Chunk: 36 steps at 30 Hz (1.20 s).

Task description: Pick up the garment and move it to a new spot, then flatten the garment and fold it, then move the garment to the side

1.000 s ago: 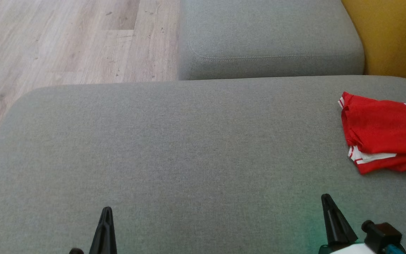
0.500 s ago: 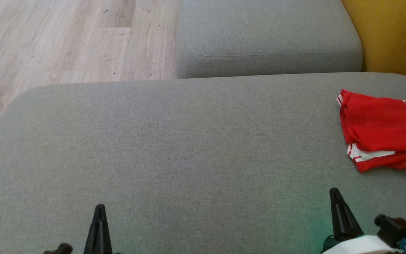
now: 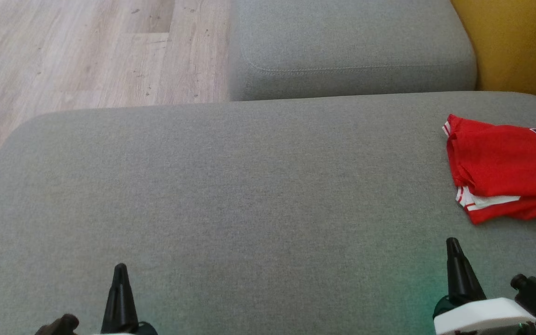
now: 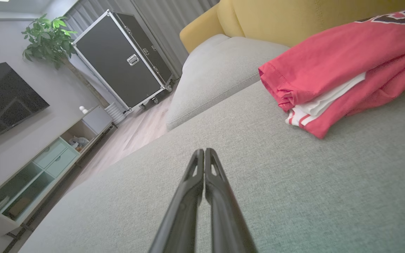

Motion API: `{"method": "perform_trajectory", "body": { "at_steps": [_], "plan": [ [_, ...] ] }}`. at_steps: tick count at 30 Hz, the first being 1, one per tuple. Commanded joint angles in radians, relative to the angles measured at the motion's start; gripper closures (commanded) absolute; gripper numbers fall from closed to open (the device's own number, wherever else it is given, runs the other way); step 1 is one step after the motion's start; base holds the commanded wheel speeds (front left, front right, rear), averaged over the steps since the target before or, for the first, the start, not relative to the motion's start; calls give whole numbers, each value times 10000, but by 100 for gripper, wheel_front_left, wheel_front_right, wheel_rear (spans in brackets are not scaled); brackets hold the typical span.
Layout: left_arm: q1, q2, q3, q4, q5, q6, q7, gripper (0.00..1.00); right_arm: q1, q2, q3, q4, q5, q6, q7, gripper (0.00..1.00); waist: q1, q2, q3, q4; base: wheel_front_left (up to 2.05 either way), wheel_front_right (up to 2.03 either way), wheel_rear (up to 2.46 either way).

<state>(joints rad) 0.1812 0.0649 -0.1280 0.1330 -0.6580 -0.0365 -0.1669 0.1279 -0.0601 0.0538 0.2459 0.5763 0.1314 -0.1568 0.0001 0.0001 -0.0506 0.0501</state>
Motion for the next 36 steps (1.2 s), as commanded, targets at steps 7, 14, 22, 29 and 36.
{"method": "perform_trajectory", "body": {
  "at_steps": [7, 14, 22, 29, 36],
  "plan": [
    [-705, 150, 335, -135, -960, -134, 220, 100, -650, -161, -99, -264, 1056, -3, 224, 100, -1, -1, 45, -42, 0, 0, 0],
    [-897, 165, 466, -27, -1783, -207, 407, 100, -800, -170, -197, -244, 1933, -3, 412, 100, -1, -1, 90, -84, 0, 0, 0],
    [-1118, 177, 622, 99, -2718, -291, 627, 100, -973, -176, -315, -221, 2931, -4, 632, 100, -1, -1, 141, -131, 0, 0, 0],
    [-1340, 184, 785, 226, -3647, -375, 851, 100, -1147, -178, -437, -197, 3925, -4, 855, 100, -1, -1, 192, -179, 0, 0, 0],
    [-1534, 188, 931, 338, -4453, -447, 1051, 100, -1298, -178, -548, -176, 4787, -5, 1053, 100, -1, -1, 237, -220, 0, 0, 0]
  ]
}}
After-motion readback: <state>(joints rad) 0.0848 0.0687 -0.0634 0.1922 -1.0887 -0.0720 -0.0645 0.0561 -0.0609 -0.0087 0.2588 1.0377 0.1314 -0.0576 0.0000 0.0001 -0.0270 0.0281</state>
